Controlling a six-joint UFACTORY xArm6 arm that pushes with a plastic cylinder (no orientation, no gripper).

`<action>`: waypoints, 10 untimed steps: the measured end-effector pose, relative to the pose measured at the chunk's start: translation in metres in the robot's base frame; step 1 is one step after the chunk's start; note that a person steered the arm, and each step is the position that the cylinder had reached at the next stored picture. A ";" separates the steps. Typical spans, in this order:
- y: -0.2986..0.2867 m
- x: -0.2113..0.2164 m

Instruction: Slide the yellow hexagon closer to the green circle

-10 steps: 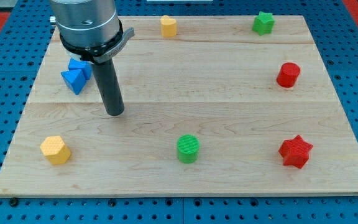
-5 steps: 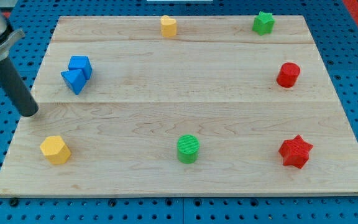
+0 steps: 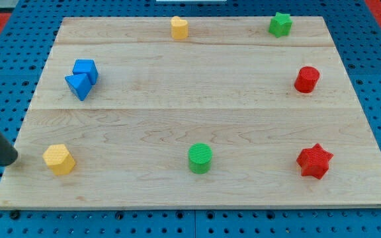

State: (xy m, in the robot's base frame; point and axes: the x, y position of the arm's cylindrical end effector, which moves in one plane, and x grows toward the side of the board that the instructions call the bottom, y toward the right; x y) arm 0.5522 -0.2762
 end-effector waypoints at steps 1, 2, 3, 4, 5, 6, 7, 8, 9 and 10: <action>0.013 0.002; 0.019 0.002; 0.057 0.002; 0.074 0.002; 0.094 0.002; 0.120 0.002; 0.125 0.002; 0.131 0.002; 0.146 0.002; 0.159 0.002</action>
